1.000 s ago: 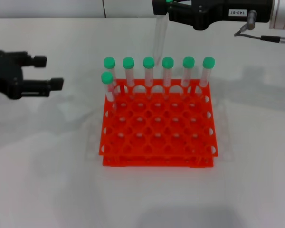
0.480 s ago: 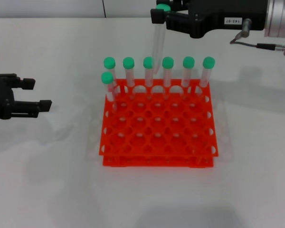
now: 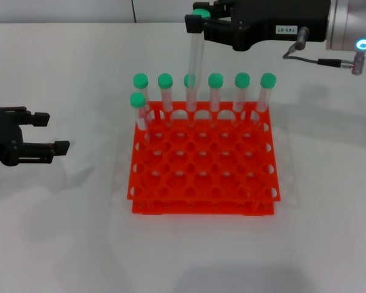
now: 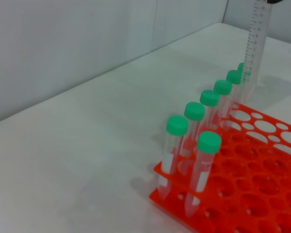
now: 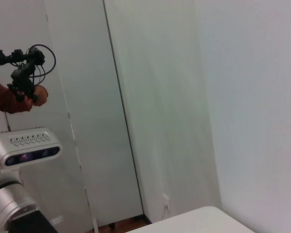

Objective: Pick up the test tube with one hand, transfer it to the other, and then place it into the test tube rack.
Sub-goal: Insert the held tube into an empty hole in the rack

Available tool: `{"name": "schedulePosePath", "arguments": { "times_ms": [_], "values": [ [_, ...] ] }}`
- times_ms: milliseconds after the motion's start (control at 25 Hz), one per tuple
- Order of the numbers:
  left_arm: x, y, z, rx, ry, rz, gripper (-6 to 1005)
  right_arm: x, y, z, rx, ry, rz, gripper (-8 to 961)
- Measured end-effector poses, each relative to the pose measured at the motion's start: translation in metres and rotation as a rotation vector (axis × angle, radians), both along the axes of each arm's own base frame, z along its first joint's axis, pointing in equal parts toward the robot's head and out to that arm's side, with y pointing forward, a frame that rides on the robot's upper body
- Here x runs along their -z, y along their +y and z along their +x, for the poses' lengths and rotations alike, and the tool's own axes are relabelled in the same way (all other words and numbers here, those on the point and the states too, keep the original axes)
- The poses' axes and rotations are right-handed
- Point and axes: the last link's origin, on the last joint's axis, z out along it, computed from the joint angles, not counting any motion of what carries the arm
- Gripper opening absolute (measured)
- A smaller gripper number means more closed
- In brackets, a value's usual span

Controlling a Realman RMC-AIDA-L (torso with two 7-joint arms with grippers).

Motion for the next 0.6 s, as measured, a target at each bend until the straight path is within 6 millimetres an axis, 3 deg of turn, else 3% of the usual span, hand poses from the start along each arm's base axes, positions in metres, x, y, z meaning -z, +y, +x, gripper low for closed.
{"name": "schedulePosePath", "arguments": {
  "times_ms": [280,600],
  "values": [
    [0.006,-0.002,-0.002,-0.001,0.012,-0.014,765,0.009,-0.002,0.0,0.011,0.007,-0.016,266],
    [0.012,-0.004,-0.005,0.014,0.009,-0.027,765,0.037,-0.006,0.006,0.033,0.004,-0.041,267]
  ]
}}
